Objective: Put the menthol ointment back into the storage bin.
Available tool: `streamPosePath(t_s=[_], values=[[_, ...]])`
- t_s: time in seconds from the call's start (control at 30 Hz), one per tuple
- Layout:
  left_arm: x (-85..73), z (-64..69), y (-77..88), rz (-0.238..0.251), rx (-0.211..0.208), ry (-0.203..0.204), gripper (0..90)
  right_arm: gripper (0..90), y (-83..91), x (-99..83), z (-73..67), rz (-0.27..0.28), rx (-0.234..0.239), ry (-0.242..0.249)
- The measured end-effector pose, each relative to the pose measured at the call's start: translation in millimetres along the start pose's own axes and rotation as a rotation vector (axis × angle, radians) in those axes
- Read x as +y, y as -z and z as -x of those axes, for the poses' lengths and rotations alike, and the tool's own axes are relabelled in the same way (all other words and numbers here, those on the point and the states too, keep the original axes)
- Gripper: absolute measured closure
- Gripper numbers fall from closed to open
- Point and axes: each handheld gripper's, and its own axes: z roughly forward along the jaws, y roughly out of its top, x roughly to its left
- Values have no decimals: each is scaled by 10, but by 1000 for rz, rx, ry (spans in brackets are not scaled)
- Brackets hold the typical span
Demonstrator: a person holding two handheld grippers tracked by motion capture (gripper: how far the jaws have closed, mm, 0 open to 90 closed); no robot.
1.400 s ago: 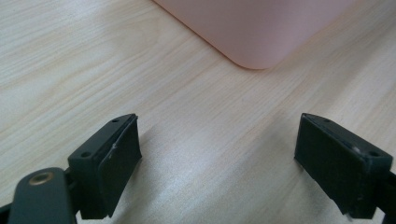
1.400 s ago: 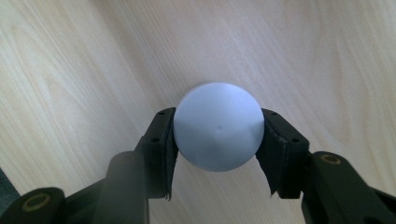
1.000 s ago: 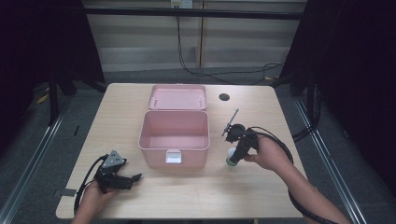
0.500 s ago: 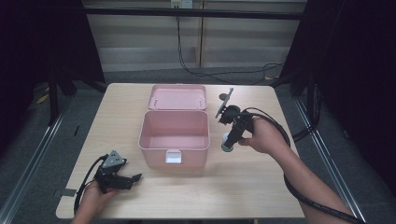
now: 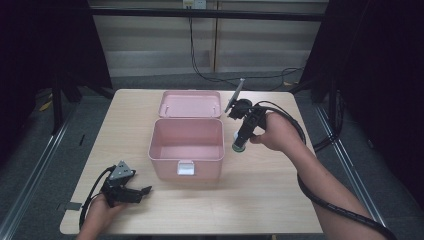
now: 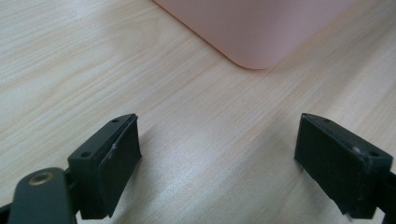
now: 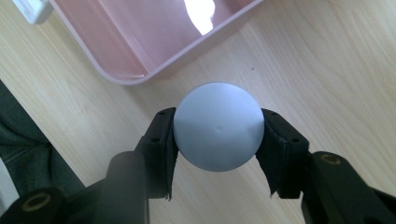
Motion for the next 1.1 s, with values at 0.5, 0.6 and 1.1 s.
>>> streamPosePath(t_s=[0.5, 0.6, 1.1], values=[[0, 0, -1, 1, 0, 0, 138, 511, 150, 333, 3, 20, 2, -35], [0, 0, 0, 1, 0, 0, 138, 511, 165, 406, -7, 23, 5, -35], [0, 0, 0, 0, 0, 0, 137, 512, 32, 728, -102, 22, 3, -61]])
